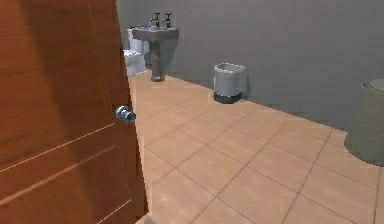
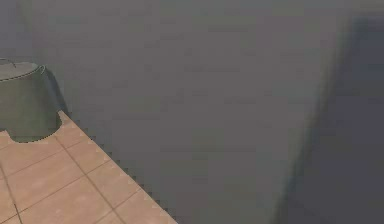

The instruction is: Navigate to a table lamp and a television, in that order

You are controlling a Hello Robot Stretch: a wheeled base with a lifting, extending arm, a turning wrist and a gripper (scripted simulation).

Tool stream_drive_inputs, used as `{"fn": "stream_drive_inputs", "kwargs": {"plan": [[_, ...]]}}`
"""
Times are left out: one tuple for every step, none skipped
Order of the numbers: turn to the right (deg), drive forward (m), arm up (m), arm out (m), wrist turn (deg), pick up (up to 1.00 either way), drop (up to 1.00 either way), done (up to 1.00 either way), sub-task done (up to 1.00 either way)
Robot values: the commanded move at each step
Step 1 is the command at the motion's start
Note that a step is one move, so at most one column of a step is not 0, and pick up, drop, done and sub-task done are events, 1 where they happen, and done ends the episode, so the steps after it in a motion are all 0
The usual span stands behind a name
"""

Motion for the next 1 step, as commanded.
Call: {"fn": "stream_drive_inputs", "kwargs": {"plan": [[0.0, 0.20, 0.00, 0.00, 0.0, 0.00, 0.00, 0.00, 0.00]]}}
